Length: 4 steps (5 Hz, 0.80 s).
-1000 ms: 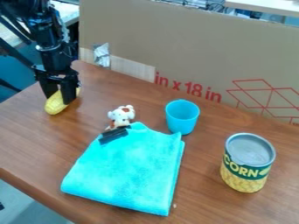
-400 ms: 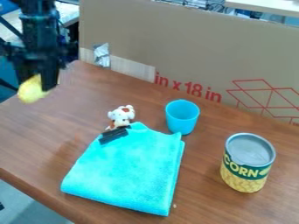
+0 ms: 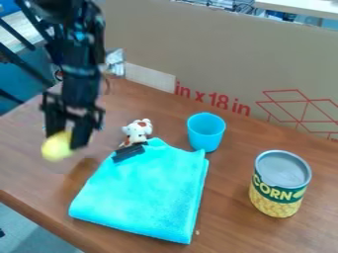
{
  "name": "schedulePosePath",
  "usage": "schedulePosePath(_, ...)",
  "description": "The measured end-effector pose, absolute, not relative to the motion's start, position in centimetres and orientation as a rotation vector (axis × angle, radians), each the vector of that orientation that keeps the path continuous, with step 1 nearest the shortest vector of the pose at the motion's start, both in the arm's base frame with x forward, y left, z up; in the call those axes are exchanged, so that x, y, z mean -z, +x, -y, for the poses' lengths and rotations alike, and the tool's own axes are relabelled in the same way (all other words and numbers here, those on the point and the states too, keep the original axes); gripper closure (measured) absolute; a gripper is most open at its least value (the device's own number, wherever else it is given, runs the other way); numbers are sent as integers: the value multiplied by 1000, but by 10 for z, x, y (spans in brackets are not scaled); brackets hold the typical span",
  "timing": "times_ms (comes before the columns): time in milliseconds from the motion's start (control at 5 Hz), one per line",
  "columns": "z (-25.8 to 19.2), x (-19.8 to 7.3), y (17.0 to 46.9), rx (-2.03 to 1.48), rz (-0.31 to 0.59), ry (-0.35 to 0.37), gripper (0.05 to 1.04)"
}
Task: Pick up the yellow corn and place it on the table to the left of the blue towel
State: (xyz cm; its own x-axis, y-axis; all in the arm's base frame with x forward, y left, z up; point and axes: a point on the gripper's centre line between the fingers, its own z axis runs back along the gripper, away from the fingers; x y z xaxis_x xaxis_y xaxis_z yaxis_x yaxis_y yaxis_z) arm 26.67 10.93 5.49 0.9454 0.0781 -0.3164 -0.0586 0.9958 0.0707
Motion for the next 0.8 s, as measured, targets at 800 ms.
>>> schedulePosePath(800, -104, -46, 253, -130, -299, 72, 353)
